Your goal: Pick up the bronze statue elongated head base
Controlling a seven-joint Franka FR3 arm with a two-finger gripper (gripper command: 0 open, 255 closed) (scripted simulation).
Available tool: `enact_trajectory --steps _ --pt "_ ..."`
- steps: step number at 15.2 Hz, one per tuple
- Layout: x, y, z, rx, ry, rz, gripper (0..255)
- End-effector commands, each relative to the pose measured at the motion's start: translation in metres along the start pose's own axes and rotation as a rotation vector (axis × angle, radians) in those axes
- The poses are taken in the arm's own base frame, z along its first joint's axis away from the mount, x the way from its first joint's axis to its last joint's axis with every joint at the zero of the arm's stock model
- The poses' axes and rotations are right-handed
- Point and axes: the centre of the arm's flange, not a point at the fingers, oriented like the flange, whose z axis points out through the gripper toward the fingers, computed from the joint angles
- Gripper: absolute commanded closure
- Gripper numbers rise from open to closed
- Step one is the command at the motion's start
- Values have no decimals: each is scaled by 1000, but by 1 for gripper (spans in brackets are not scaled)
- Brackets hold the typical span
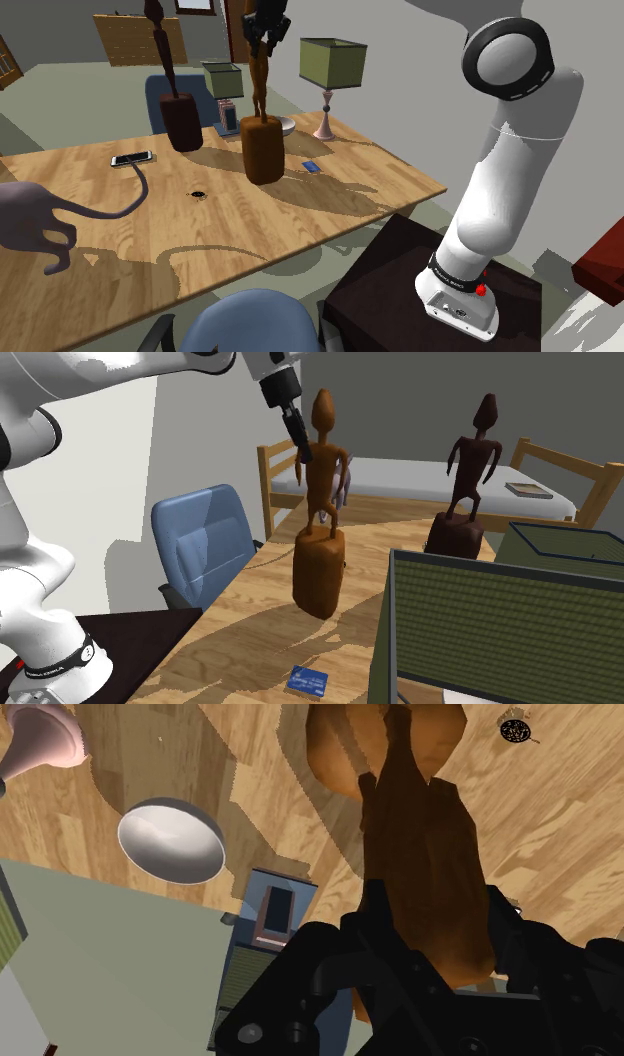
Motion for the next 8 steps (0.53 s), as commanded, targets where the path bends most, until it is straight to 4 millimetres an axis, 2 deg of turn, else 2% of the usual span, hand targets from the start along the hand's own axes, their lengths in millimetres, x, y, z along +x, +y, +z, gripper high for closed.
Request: enact_trajectory --steps 1,8 --pt "4 0 -12 1 6 0 255" --pt "18 0 -46 1 6 0 255"
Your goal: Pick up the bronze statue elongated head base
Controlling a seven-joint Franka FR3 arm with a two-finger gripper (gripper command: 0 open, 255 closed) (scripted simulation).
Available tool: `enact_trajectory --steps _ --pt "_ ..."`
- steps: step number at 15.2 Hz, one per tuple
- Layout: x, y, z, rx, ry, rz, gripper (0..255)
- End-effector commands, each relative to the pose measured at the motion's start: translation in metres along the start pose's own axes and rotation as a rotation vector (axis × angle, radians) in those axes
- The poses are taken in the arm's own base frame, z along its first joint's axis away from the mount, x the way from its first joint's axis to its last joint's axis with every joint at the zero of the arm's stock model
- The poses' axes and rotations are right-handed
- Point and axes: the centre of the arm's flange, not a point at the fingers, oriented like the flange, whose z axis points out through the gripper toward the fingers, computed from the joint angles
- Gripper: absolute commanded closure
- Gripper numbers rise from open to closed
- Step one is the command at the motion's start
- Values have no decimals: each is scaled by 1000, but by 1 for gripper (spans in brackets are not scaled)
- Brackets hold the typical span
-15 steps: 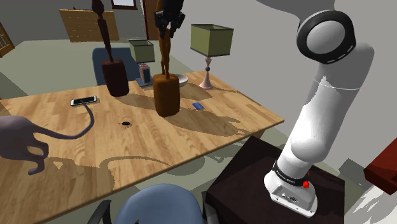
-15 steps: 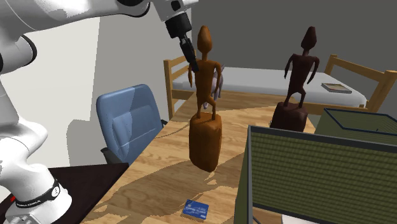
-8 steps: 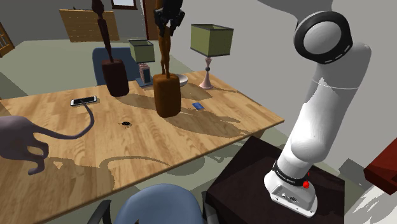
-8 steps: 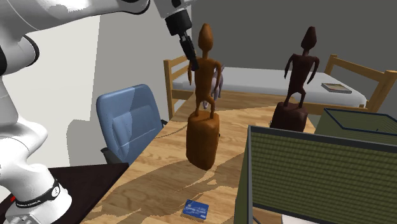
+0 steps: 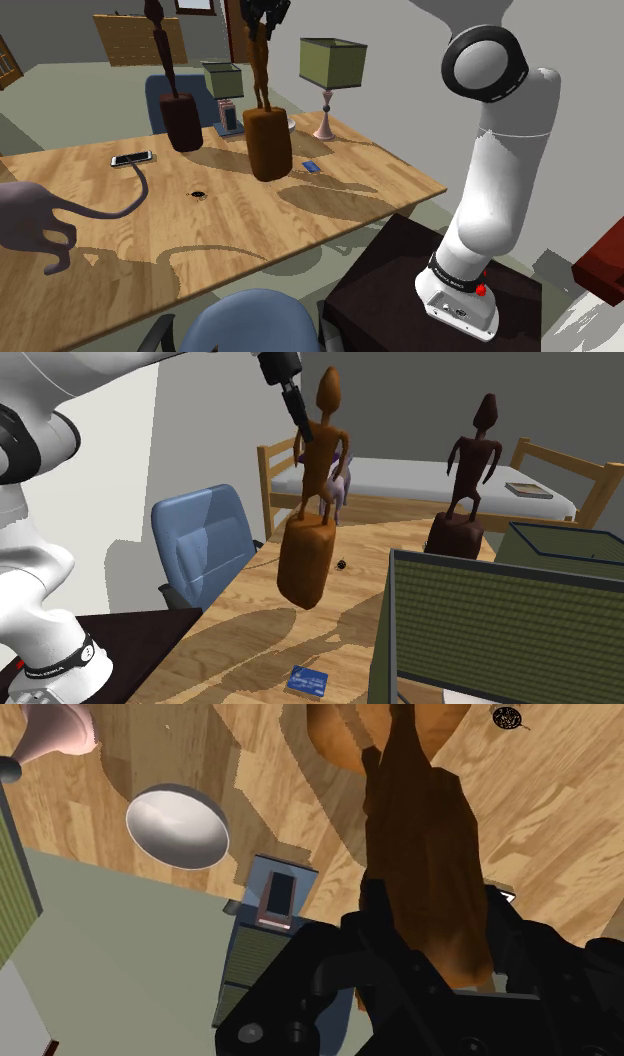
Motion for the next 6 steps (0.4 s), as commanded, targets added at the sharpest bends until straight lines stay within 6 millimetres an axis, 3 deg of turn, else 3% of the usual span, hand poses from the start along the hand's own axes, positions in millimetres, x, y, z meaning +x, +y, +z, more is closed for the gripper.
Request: enact_trajectory --steps 1,6 --pt "4 1 -13 1 5 1 255" --pt "10 1 -29 1 5 1 255"
